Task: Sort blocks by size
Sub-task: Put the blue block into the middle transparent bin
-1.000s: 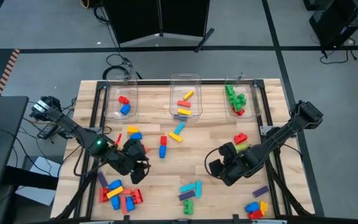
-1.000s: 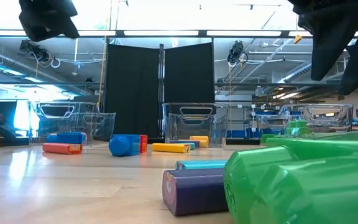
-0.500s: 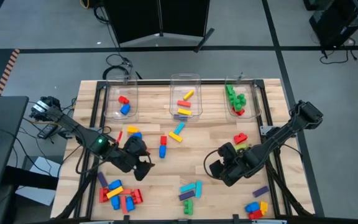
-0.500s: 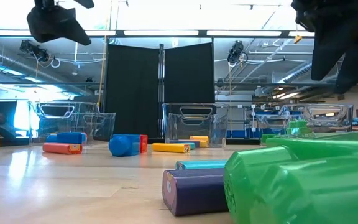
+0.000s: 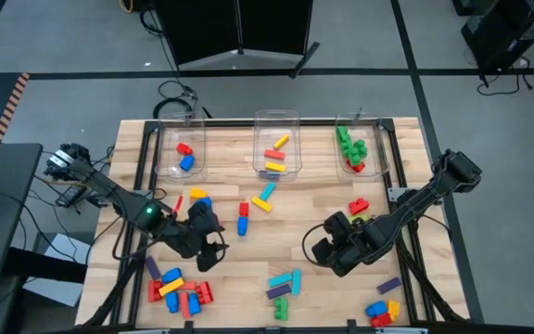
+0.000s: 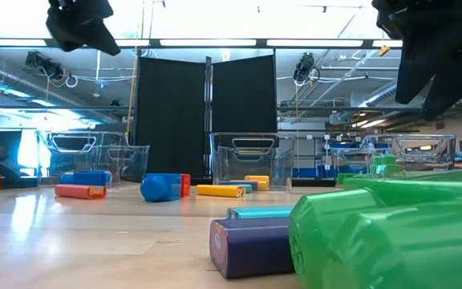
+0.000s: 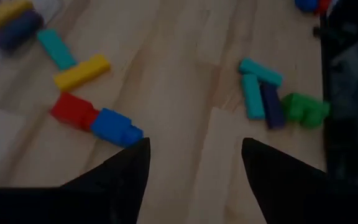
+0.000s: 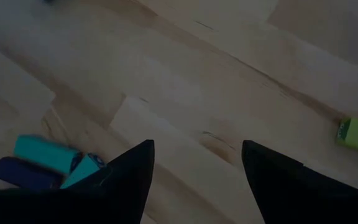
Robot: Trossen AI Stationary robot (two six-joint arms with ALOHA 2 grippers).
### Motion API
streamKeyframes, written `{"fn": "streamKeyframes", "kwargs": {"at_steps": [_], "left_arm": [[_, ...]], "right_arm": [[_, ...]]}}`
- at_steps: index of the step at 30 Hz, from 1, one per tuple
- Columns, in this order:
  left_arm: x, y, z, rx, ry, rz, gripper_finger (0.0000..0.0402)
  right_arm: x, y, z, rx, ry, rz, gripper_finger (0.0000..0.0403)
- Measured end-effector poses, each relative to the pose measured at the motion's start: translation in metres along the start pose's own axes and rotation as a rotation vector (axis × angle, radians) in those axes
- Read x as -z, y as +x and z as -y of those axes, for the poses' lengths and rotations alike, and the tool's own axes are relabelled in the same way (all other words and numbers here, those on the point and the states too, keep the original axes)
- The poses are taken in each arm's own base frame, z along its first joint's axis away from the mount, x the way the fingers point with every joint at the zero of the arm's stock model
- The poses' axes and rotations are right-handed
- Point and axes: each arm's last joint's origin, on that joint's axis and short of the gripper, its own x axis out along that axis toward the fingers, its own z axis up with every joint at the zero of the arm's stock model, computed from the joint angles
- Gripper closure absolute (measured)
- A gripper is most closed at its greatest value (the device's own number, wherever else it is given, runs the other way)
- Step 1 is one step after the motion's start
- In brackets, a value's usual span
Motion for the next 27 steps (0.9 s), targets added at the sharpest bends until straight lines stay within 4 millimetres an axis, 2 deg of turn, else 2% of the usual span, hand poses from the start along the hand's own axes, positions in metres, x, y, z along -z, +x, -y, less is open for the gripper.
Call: {"fn": "streamKeyframes", "kwargs": {"at_steps": [4, 8, 12, 16, 22, 27], "left_arm": [[0.0, 0.001, -0.004, -0.028, 0.125, -0.018, 0.0144], [-0.002, 0.002, -0.006, -0.035, 0.127, -0.01, 0.0144], [-0.007, 0.007, 0.0, -0.002, 0.122, 0.044, 0.0144], [-0.013, 0.016, 0.01, 0.038, 0.244, 0.116, 0.0145], [-0.022, 0.047, 0.023, 0.009, 0.234, 0.166, 0.0145], [-0.037, 0.087, 0.041, -0.007, 0.239, 0.113, 0.0145]], "right_arm": [[0.0, 0.0, 0.0, 0.0, 0.0, 0.0, 0.0147], [0.0, 0.0, 0.0, 0.0, -0.001, 0.0, 0.0149], [0.0, 0.0, 0.0, 0.0, -0.001, 0.0, 0.015], [0.0, 0.0, 0.0, 0.0, -0.008, 0.0, 0.0148], [0.0, 0.0, 0.0, 0.0, -0.008, 0.0, 0.015], [0.0, 0.0, 0.0, 0.0, -0.024, -0.001, 0.015]]}}
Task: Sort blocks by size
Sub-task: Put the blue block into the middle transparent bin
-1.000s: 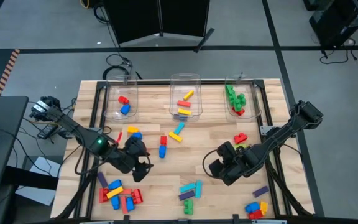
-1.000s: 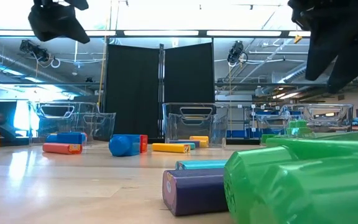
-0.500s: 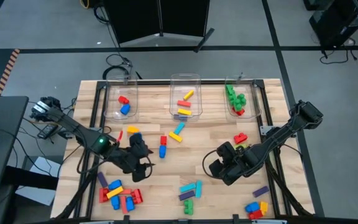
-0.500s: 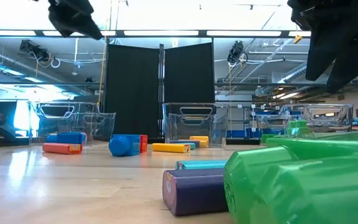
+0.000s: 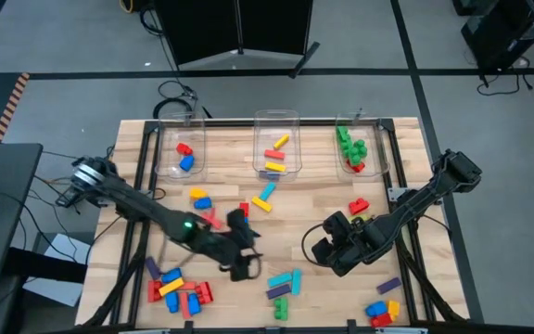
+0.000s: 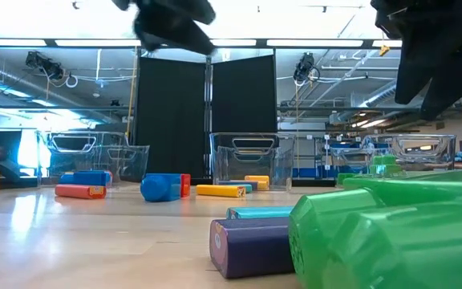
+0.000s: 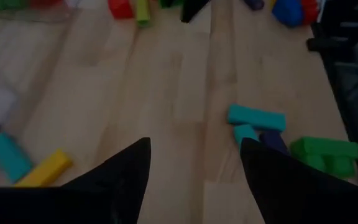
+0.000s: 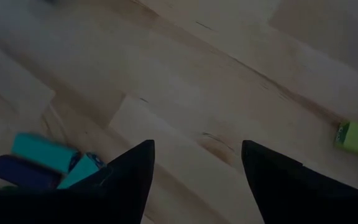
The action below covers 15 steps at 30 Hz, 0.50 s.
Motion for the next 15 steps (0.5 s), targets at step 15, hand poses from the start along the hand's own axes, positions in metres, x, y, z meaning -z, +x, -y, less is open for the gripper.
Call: {"fn": "streamKeyframes", "kwargs": {"at_steps": [15], "left_arm": [[-0.005, 0.121, 0.062, 0.078, 0.029, -0.303, 0.0145]], "right_arm": [[0.002, 0.0, 0.0, -0.006, -0.12, -0.04, 0.0149]]}}
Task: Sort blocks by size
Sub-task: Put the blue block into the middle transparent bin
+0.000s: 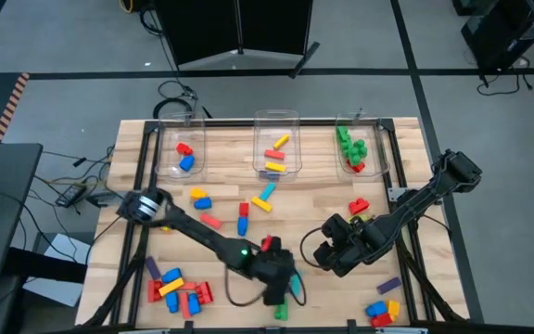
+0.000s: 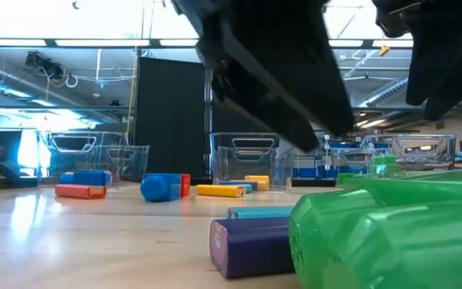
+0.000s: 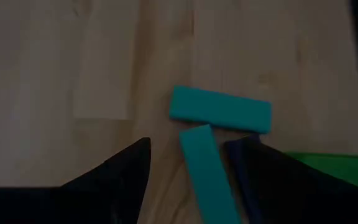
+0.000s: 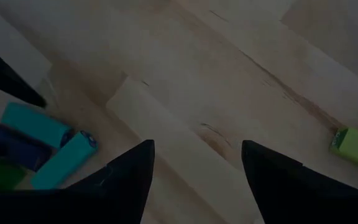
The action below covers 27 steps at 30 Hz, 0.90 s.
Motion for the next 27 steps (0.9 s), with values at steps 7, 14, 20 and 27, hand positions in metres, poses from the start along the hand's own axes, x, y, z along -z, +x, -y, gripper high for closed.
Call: {"fn": "streamKeyframes", "kwargs": {"at_steps": [7, 14, 20, 27], "left_arm": [[0.006, 0.027, 0.005, -0.06, -0.043, -0.147, 0.0145], [0.011, 0.035, 0.006, -0.044, -0.082, -0.174, 0.0147], [0.011, 0.036, 0.004, -0.055, -0.101, -0.181, 0.0199], [0.012, 0.036, 0.003, -0.062, -0.088, -0.188, 0.0302]], "right_arm": [[0.002, -0.001, 0.0, -0.006, -0.083, -0.022, 0.0153], [0.006, -0.002, -0.001, -0.012, -0.164, -0.025, 0.0151], [0.011, -0.004, -0.001, -0.02, -0.211, -0.027, 0.0152], [0.018, -0.006, -0.002, -0.029, -0.238, -0.031, 0.0151]]}}
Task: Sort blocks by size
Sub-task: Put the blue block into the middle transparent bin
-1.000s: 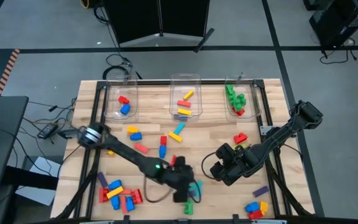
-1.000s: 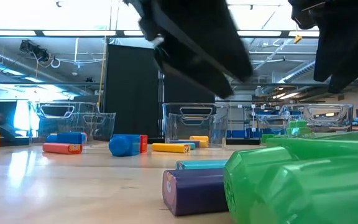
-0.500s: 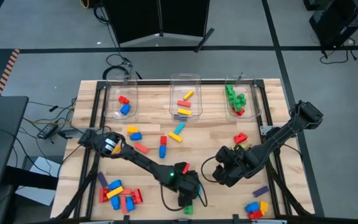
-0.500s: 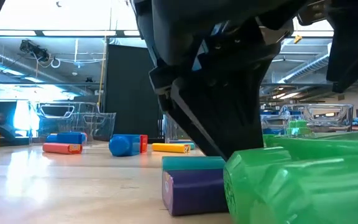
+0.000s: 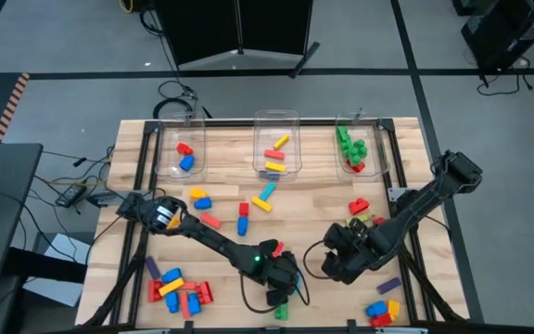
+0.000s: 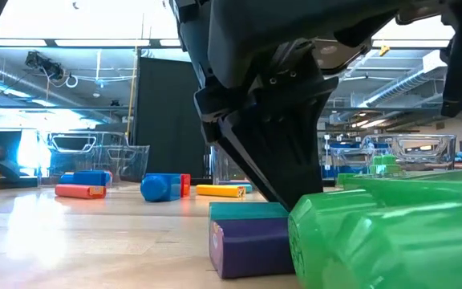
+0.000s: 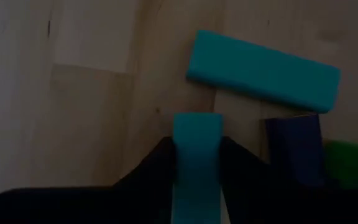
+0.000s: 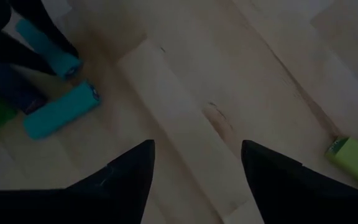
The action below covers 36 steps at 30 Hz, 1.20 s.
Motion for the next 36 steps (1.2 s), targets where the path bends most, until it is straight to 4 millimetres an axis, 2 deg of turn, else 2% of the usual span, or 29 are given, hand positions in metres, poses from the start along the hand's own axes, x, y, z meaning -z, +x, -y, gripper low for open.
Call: {"fn": "streamKeyframes", "kwargs": {"at_steps": [6, 11, 22, 29, 36], "left_arm": [[-0.002, -0.003, 0.001, 0.011, 0.006, -0.006, 0.0302], [-0.012, -0.011, 0.002, 0.032, -0.009, -0.007, 0.0302], [-0.049, -0.053, -0.015, 0.0, -0.03, -0.014, 0.0302], [-0.079, -0.082, -0.053, -0.06, 0.085, -0.026, 0.0302], [-0.102, -0.094, -0.121, -0.121, 0.188, -0.109, 0.0302]], "right_arm": [[0.007, -0.002, -0.002, -0.009, -0.027, -0.003, 0.0152], [0.015, -0.005, -0.004, -0.018, -0.047, -0.001, 0.0149], [0.032, -0.012, -0.008, -0.037, -0.037, 0.019, 0.0151], [0.04, -0.013, -0.007, -0.037, 0.041, 0.031, 0.0155], [0.05, -0.01, -0.004, -0.028, 0.117, 0.028, 0.0155]]}}
